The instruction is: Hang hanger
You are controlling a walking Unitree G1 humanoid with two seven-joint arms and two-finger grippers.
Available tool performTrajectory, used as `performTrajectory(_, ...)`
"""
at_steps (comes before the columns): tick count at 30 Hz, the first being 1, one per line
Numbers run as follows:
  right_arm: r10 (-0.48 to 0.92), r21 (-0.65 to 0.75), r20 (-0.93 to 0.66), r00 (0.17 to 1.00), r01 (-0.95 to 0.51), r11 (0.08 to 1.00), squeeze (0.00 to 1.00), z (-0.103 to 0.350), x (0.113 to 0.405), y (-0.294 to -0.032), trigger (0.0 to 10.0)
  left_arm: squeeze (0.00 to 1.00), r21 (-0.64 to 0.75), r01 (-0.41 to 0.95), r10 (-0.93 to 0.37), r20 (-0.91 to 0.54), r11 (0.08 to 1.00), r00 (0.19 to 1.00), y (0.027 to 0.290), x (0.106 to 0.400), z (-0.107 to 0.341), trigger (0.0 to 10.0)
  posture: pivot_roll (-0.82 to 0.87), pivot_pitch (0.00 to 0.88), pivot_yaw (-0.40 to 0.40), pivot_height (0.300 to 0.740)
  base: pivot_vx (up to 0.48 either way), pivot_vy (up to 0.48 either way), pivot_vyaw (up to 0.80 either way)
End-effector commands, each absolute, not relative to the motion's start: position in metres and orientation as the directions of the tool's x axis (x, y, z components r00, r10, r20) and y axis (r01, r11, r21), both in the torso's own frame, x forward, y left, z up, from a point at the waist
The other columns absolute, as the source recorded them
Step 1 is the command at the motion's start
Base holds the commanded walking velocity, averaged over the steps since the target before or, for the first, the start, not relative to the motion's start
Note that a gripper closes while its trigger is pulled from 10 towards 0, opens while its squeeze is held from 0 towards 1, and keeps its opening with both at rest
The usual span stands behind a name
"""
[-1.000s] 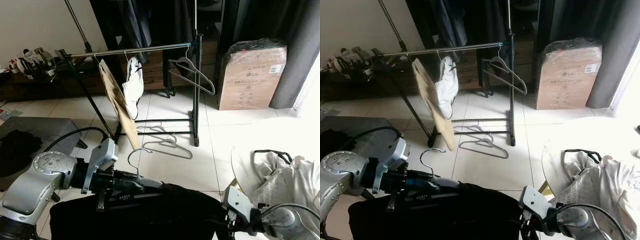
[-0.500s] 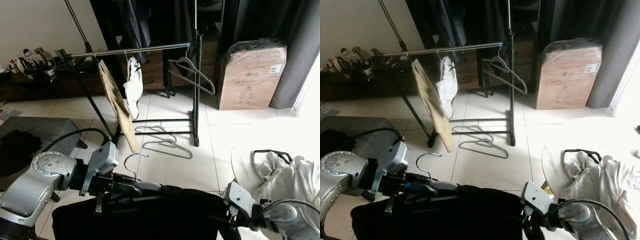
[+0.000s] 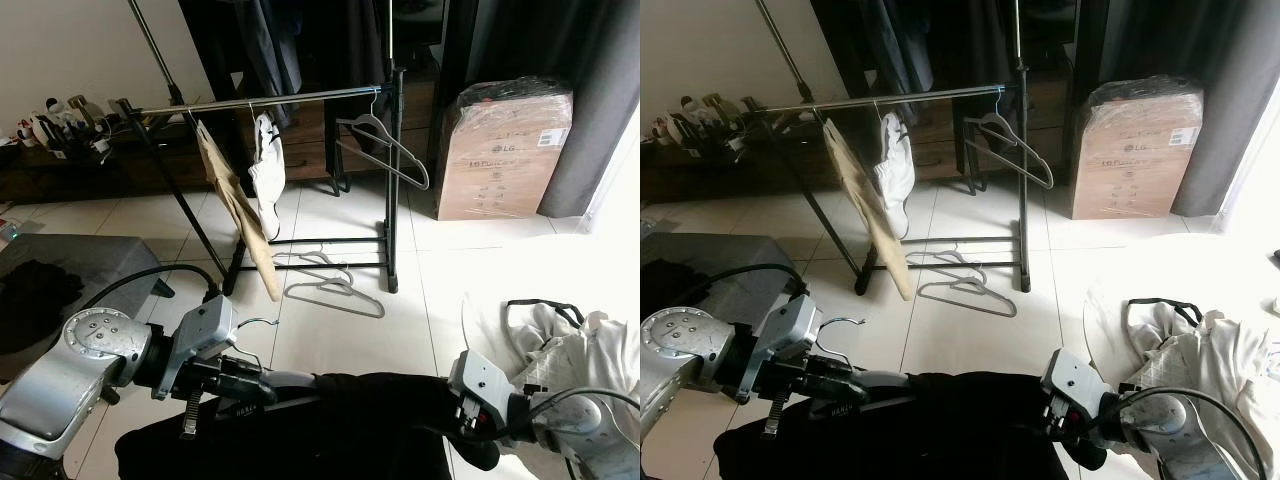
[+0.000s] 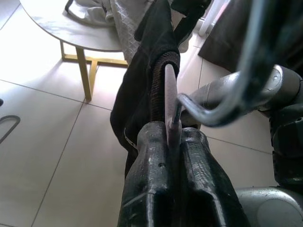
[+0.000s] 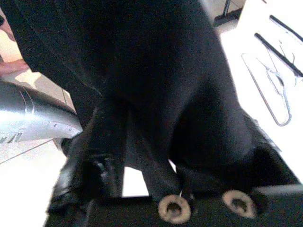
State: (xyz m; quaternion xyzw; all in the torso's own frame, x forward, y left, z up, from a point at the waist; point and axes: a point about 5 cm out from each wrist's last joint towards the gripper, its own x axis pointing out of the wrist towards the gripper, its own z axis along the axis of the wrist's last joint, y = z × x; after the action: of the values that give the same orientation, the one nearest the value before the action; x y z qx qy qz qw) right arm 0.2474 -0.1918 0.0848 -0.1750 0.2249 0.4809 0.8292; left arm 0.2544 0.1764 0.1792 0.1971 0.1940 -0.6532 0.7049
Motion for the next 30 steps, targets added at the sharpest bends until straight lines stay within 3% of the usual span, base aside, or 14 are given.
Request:
performTrajectory(1, 0.739, -0.087, -0.509, 0.441, -0.881, 0.466, 1.00, 0.093, 0.250, -0.186, 10.0, 0.00, 0.063, 0.994, -0.830, -0.548, 0.084, 0.105, 0.179, 0.257, 0.181, 0.0, -0.17, 0.105, 0.143, 0.740, 0.000, 0.000, 0.00)
performTrajectory(4, 0.739, -0.083, -0.516, 0.432, -0.884, 0.460, 1.00, 0.091, 0.248, -0.185, 10.0, 0.00, 0.067, 0.994, -0.832, -0.544, 0.086, 0.109, 0.177, 0.258, 0.181, 0.0, -0.17, 0.106, 0.143, 0.740, 0.000, 0.000, 0.00)
performTrajectory(5, 0.736, -0.084, -0.524, 0.429, -0.886, 0.456, 0.89, 0.090, 0.247, -0.185, 10.0, 0.00, 0.066, 0.994, -0.833, -0.543, 0.083, 0.106, 0.176, 0.257, 0.180, 0.0, -0.17, 0.106, 0.143, 0.740, 0.000, 0.000, 0.00)
performTrajectory(6, 0.735, -0.081, -0.536, 0.416, -0.892, 0.445, 0.00, 0.088, 0.244, -0.186, 10.0, 0.00, 0.068, 0.994, -0.838, -0.534, 0.091, 0.113, 0.174, 0.258, 0.180, 0.0, -0.17, 0.108, 0.143, 0.740, 0.000, 0.000, 0.00)
performTrajectory(16, 0.714, -0.098, -0.552, 0.431, -0.884, 0.457, 0.00, 0.088, 0.243, -0.189, 10.0, 0.00, 0.085, 0.990, -0.831, -0.538, 0.114, 0.142, 0.174, 0.261, 0.178, 0.0, -0.17, 0.108, 0.144, 0.740, 0.000, 0.000, 0.00)
performTrajectory(18, 0.660, -0.175, -0.517, 0.546, -0.822, 0.543, 0.00, 0.096, 0.254, -0.195, 10.0, 0.00, 0.098, 0.986, -0.809, -0.564, 0.137, 0.169, 0.175, 0.262, 0.171, 0.0, -0.18, 0.109, 0.144, 0.740, 0.000, 0.000, 0.00)
performTrajectory(22, 0.601, -0.226, -0.458, 0.655, -0.739, 0.634, 0.00, 0.106, 0.264, -0.201, 10.0, 0.00, 0.097, 0.980, -0.800, -0.566, 0.176, 0.199, 0.174, 0.263, 0.160, 0.0, -0.18, 0.111, 0.145, 0.740, 0.000, 0.000, 0.00)
performTrajectory(27, 0.592, -0.222, -0.430, 0.682, -0.715, 0.663, 0.00, 0.110, 0.265, -0.201, 10.0, 0.00, 0.083, 0.979, -0.809, -0.554, 0.184, 0.199, 0.172, 0.263, 0.158, 0.0, -0.19, 0.113, 0.144, 0.740, 0.000, 0.000, 0.00)
performTrajectory(30, 0.611, -0.206, -0.425, 0.668, -0.729, 0.653, 0.00, 0.113, 0.261, -0.198, 10.0, 0.00, 0.102, 0.968, -0.818, -0.519, 0.229, 0.249, 0.167, 0.268, 0.156, 0.0, -0.19, 0.113, 0.144, 0.740, 0.000, 0.000, 0.00)
